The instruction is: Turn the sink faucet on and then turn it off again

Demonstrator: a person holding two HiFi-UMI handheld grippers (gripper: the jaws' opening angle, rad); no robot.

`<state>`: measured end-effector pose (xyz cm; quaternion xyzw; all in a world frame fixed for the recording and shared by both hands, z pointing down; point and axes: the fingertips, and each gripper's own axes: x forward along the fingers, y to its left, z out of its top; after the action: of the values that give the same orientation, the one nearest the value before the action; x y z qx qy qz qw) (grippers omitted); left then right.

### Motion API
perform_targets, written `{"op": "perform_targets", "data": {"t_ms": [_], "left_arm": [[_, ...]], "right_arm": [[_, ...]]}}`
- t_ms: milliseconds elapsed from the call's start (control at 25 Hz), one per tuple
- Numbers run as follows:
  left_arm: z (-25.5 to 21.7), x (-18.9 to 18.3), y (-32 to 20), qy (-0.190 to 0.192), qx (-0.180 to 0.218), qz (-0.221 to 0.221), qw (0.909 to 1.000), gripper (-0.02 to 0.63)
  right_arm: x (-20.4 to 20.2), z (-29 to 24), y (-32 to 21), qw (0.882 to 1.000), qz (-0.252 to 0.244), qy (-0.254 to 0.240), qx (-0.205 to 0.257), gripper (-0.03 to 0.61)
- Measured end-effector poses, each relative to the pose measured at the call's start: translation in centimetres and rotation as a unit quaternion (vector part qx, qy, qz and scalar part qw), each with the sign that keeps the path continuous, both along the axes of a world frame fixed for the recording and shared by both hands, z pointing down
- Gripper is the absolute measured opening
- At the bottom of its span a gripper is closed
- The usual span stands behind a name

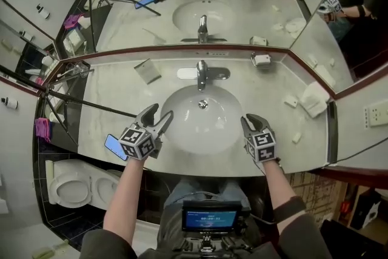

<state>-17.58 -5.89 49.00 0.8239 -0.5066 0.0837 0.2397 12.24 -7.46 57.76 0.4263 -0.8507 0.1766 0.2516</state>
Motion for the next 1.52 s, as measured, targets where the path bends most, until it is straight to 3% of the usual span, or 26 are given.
{"op": "perform_targets", "data": {"t_ms": [120, 280, 440, 720, 920, 1160, 1320, 1520], "left_arm": [[0.3, -0.5, -0.6, -0.012, 0.011, 0.015, 0.9998, 0.301], [0.8, -1.3, -1.4, -0.015, 0.016, 0.023, 0.9995, 0.301], [1.3, -2.0, -2.4, -0.018, 0.019, 0.035, 0.9991, 0.301], [2.6, -2.5, -3.9, -0.018, 0.015, 0.064, 0.9977, 0.301], [3.4, -2.7, -4.6, -0.010, 0.015, 0.078, 0.9968, 0.299], [4.4, -2.6, -4.5, -0.009, 0.009, 0.095, 0.9954, 0.299], [5.0, -2.9, -4.5, -0.009, 0.005, 0.096, 0.9953, 0.293], [5.5, -3.4, -4.5, -0.007, 0.001, 0.101, 0.9949, 0.264]], "right_arm": [[-3.9, -0.1, -0.7, 0.996, 0.029, -0.081, -0.033, 0.124], [-8.7, -0.6, -2.6, 0.979, 0.066, -0.181, -0.072, 0.167], [-12.4, -0.1, -5.1, 0.950, 0.114, -0.269, -0.113, 0.183], [-15.7, 1.9, -10.3, 0.891, 0.201, -0.377, -0.152, 0.183], [-16.2, 3.4, -12.5, 0.861, 0.246, -0.414, -0.163, 0.183], [-16.9, 4.1, -14.3, 0.844, 0.266, -0.432, -0.176, 0.180], [-18.4, 4.5, -15.8, 0.813, 0.283, -0.471, -0.192, 0.174], [-17.7, 5.7, -16.9, 0.809, 0.335, -0.438, -0.204, 0.087]]}}
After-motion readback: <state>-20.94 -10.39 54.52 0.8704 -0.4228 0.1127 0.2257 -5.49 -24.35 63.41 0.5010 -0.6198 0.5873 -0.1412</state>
